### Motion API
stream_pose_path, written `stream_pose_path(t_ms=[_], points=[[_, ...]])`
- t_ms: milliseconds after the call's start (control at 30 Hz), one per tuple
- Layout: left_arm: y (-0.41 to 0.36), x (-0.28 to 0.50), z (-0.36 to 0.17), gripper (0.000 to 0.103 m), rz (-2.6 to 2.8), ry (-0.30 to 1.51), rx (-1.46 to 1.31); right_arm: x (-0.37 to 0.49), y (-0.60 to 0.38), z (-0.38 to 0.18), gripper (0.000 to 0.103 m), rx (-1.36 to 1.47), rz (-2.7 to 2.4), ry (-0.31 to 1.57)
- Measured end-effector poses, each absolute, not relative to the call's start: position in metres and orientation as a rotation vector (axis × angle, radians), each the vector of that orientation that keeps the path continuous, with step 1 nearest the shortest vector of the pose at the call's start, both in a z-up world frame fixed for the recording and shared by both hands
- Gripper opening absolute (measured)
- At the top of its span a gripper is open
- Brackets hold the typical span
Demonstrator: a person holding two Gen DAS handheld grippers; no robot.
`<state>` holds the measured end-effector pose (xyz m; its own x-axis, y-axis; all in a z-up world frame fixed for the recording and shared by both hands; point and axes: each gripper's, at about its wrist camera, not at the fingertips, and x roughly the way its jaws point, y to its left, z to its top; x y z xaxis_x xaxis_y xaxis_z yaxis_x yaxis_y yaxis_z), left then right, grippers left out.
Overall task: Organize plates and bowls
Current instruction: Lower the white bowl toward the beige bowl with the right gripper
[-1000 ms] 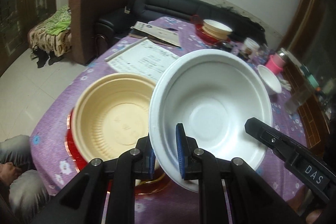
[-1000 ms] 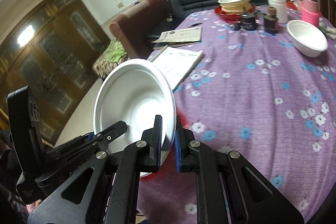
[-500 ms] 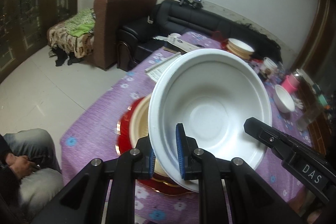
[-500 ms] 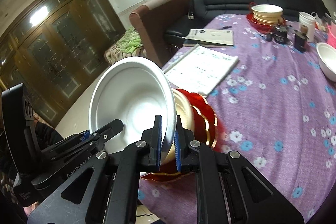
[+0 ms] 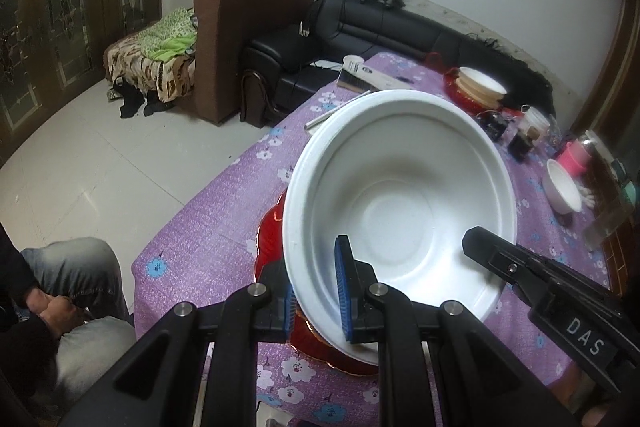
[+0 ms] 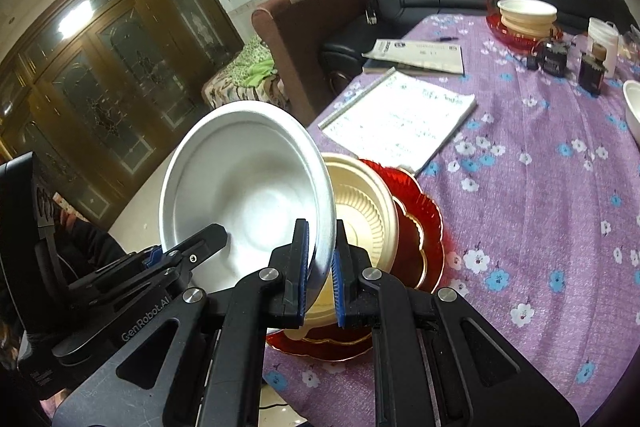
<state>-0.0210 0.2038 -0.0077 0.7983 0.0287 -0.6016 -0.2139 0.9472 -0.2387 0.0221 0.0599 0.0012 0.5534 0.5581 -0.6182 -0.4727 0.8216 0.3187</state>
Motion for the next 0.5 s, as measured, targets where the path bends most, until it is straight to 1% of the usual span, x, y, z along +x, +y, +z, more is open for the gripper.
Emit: stream_pose_path(t_ms=[500], points=[[0.208, -0.012, -0.014, 0.016, 0.132, 0.676, -0.304, 0.037, 0.064, -0.011, 0.010, 0.150, 0.604, 0.820]])
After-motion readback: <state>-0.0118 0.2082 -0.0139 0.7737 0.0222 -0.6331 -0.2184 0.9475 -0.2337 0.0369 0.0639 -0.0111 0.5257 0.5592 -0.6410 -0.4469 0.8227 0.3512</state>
